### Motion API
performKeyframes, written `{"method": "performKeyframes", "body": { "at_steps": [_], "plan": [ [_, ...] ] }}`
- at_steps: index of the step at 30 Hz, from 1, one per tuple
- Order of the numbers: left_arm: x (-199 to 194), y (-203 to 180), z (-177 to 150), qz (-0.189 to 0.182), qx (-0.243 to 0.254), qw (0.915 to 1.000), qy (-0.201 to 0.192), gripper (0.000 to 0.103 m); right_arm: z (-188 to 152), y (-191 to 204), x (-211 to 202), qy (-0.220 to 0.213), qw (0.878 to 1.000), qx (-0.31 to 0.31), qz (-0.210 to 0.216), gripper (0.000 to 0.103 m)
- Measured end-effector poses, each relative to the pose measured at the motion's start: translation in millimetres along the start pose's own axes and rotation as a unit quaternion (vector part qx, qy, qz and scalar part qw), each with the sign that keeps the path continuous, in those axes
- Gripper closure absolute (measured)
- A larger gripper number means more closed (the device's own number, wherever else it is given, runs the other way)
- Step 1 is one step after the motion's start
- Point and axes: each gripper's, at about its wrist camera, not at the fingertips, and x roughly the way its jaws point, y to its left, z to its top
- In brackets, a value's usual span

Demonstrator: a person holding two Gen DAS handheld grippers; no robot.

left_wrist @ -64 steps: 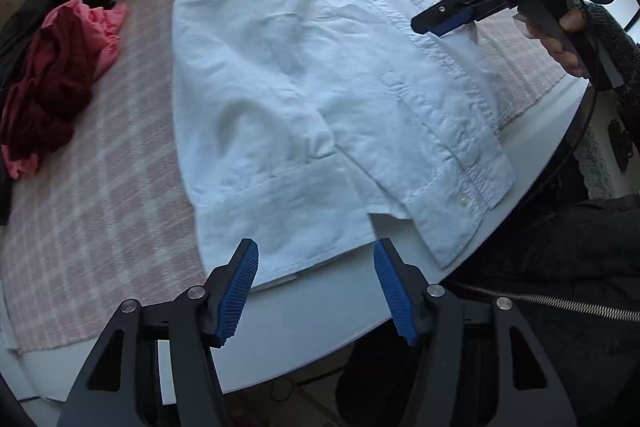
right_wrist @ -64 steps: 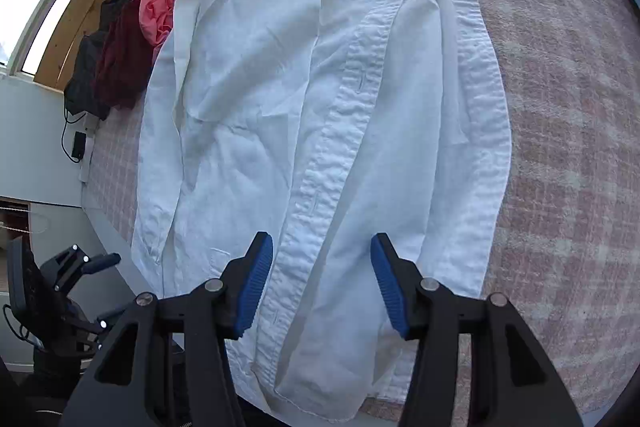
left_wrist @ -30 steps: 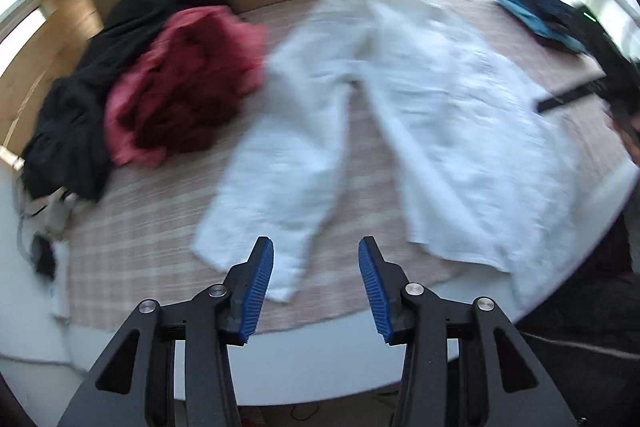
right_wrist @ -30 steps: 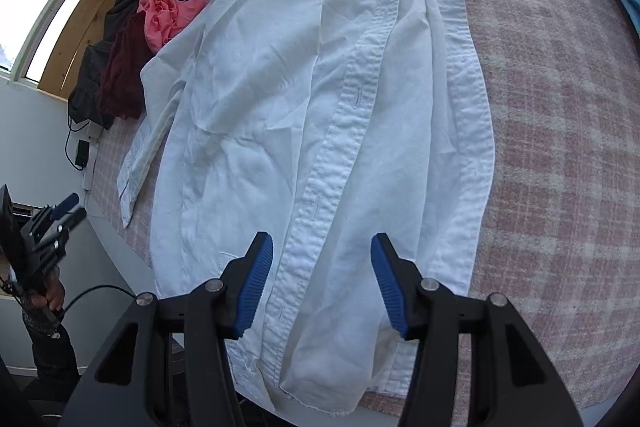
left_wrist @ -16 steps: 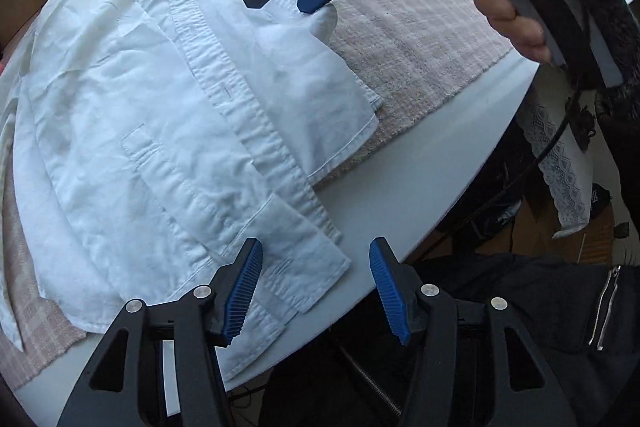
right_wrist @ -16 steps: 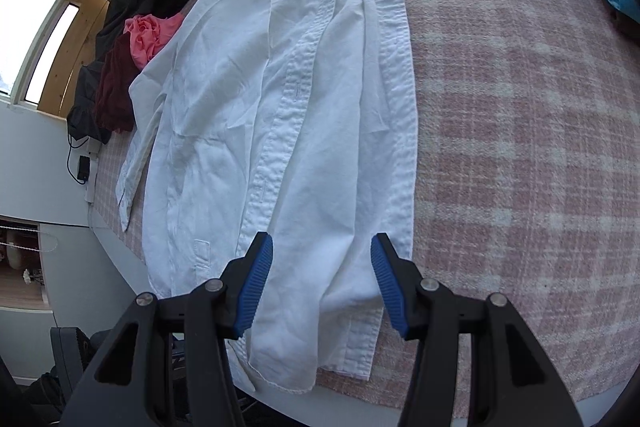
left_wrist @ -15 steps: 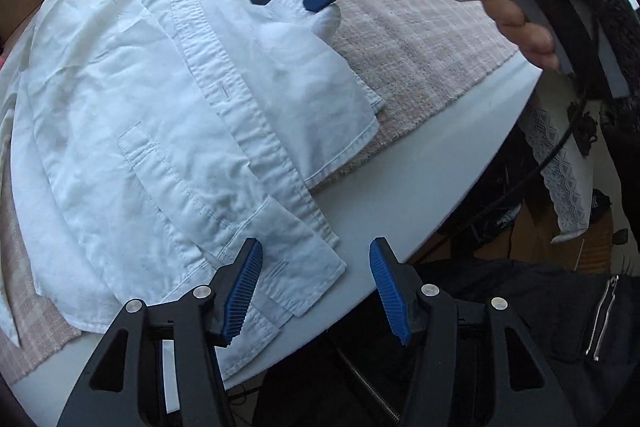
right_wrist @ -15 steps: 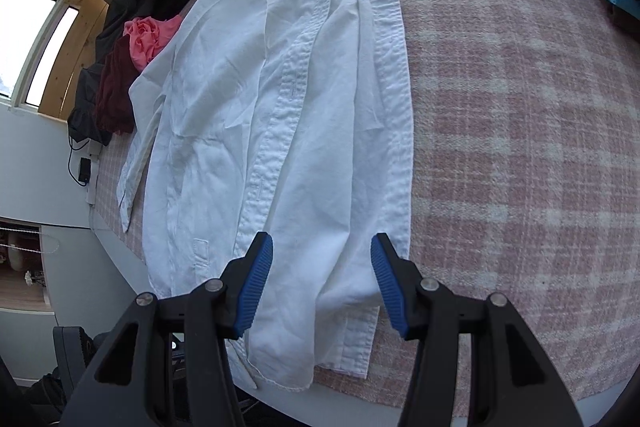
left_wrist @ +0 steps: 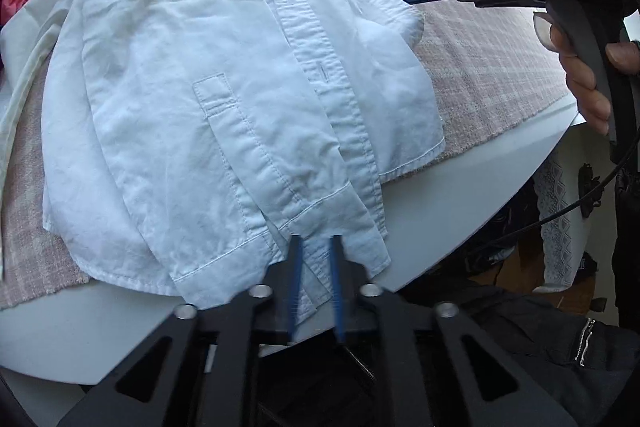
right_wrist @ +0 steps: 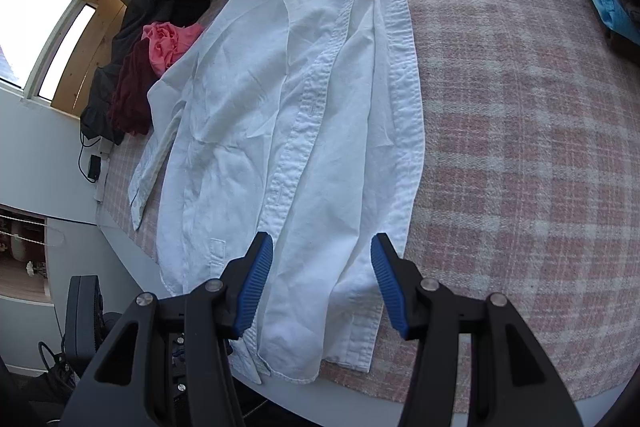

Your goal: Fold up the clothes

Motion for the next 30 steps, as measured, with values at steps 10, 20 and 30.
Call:
{"method": "performKeyframes", "body": {
  "at_steps": [10,20,30],
  "plan": [
    [14,-42,-16,0.076,-0.029,0.9962,-0.029,0.055,13,24,1,0.018,0.997,-0.066,0.031,0.052],
    [-17,-3,-35,0.076,-0.129,0.9865,-0.066,0.100,17,28,-6,0.034,0.990,-0.128,0.041,0.052],
    [-100,48,-27,0.104,-0.170,0.9707,-0.135,0.100,43,49,5,0.035,0.988,-0.140,0.062,0.052]
  ]
}}
